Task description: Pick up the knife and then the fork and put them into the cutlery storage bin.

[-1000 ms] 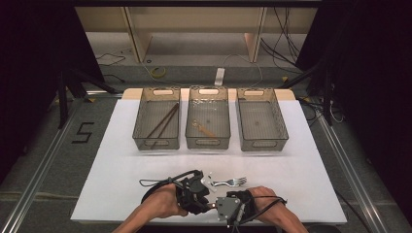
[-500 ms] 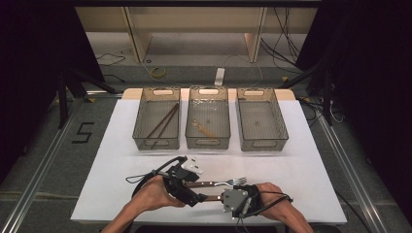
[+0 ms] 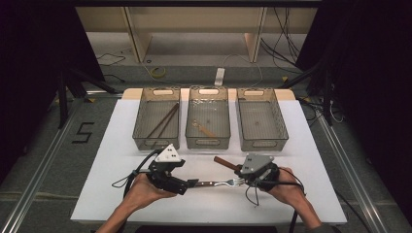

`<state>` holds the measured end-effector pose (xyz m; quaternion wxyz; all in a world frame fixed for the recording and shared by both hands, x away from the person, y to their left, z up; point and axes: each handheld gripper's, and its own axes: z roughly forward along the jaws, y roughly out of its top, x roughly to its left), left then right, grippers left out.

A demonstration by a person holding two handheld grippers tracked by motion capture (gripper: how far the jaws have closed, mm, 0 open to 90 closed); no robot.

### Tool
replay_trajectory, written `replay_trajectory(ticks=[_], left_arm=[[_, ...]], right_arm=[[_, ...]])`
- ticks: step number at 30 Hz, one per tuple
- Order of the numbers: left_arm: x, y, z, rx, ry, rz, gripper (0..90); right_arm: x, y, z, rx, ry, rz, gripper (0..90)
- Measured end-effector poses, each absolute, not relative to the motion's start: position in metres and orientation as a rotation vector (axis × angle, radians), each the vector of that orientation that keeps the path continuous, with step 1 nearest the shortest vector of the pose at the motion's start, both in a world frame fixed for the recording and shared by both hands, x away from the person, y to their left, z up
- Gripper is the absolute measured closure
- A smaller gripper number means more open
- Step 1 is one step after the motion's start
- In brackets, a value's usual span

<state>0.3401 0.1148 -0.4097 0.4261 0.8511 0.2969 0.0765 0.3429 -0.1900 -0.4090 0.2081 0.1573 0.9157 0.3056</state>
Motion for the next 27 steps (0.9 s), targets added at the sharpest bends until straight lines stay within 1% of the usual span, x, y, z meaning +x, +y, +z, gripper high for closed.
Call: replay_trajectory(ticks=[11,22,27], left_arm=[[0.341,0.136,-0.41,2.01,0.831,0.245,17.8],[0.338,0.148,-0.413,1.963,0.865,0.255,16.3],[0.336,0.151,-0.414,1.941,0.865,0.282,16.2]], right_arm=[[0.388,-0.212,-0.385,0.754,2.463,0.993,77.4],[0.432,-0.22,-0.364,0.905,2.389,1.021,77.4],[0.451,-0.221,-0.354,0.951,2.366,1.046,77.4]])
